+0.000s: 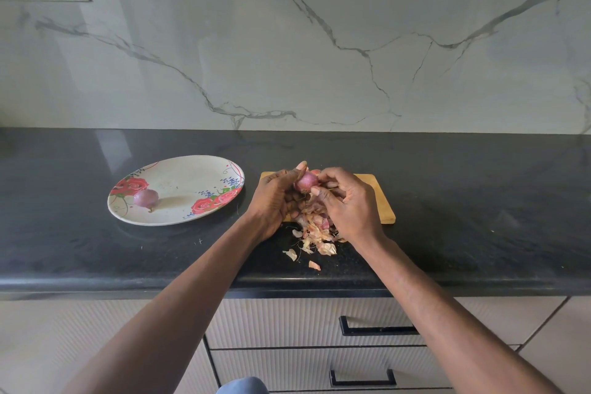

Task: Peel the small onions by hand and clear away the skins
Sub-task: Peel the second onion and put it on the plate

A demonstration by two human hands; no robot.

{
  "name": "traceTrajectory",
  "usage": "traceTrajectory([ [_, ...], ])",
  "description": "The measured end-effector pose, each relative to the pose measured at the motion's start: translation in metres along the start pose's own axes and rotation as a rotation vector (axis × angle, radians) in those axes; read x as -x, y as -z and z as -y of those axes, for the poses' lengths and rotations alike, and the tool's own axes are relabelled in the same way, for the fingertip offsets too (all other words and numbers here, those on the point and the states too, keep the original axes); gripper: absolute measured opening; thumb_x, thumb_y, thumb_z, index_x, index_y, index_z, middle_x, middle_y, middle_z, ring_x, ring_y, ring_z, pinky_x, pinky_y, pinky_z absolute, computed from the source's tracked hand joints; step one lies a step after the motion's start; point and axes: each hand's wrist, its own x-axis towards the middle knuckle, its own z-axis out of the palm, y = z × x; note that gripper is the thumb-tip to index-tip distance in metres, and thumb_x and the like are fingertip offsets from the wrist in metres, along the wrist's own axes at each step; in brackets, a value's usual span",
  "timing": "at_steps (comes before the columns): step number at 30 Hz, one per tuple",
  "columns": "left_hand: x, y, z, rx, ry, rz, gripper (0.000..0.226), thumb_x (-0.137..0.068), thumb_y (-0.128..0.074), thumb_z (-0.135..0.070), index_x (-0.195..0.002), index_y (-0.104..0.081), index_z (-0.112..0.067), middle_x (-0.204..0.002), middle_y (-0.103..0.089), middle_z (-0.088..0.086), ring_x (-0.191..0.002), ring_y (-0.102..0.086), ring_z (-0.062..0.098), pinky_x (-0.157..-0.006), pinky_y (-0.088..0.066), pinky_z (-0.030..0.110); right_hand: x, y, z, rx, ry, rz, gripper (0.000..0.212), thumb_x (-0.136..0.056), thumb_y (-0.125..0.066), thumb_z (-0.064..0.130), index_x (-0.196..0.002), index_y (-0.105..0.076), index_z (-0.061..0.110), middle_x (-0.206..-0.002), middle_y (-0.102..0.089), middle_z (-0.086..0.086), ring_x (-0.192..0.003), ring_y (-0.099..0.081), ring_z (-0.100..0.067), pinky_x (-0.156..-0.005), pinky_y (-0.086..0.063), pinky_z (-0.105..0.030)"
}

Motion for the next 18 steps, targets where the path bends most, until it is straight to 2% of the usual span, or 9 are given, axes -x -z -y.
traceTrajectory([
  [4, 0.0015, -0.0007, -0.0017, -0.015, 0.002, 0.017, 0.026, -0.098, -0.062, -0.027, -0.084, -0.062, -0.005, -0.064, -0.063, 0.008, -0.043, -0.060, 0.016, -0.036, -0.045, 0.021, -0.0002, 0.0014, 0.0006, 0.034, 0.006, -0.027, 0.029, -0.089, -0.075, 0.011, -0.117, -0.071, 0.009, -0.106, -0.075, -0.002, -0.095, -0.071, -0.012, -0.084, -0.059, -0.028],
  [10, -0.0031, 0.0029, 0.0028, -0.085, 0.003, 0.021, 0.039, -0.091, -0.070, -0.040, -0.100, -0.065, -0.002, -0.069, -0.063, 0.008, -0.048, -0.060, 0.018, -0.044, -0.052, 0.027, -0.0014, 0.0025, 0.0029, 0.147, 0.112, -0.075, 0.017, -0.086, -0.075, 0.001, -0.103, -0.076, 0.004, -0.100, -0.070, -0.004, -0.095, -0.063, -0.011, -0.084, -0.052, -0.017],
  [13, -0.0051, 0.0048, 0.0045, -0.135, -0.006, 0.008, 0.043, -0.085, -0.072, -0.046, -0.097, -0.064, -0.005, -0.070, -0.062, 0.008, -0.052, -0.058, 0.019, -0.048, -0.050, 0.026, -0.0019, 0.0020, 0.0007, 0.186, 0.123, -0.071, 0.013, -0.088, -0.072, -0.001, -0.100, -0.075, 0.003, -0.100, -0.069, -0.004, -0.094, -0.063, -0.012, -0.084, -0.051, -0.015],
  [16, -0.0062, 0.0060, 0.0060, -0.139, -0.010, 0.025, 0.037, -0.085, -0.072, -0.043, -0.090, -0.063, -0.008, -0.070, -0.061, 0.013, -0.052, -0.058, 0.022, -0.050, -0.049, 0.029, -0.0013, 0.0018, 0.0022, 0.200, 0.136, -0.072, 0.012, -0.089, -0.070, -0.002, -0.100, -0.074, 0.002, -0.101, -0.070, -0.004, -0.094, -0.062, -0.010, -0.085, -0.050, -0.013],
  [18, -0.0075, 0.0069, 0.0064, -0.098, -0.002, 0.015, 0.034, -0.093, -0.067, -0.037, -0.096, -0.064, -0.004, -0.073, -0.063, 0.016, -0.053, -0.060, 0.022, -0.050, -0.052, 0.028, -0.0009, 0.0015, 0.0028, 0.206, 0.136, -0.077, 0.012, -0.089, -0.069, -0.003, -0.100, -0.073, 0.001, -0.100, -0.070, -0.004, -0.094, -0.062, -0.010, -0.085, -0.050, -0.011],
])
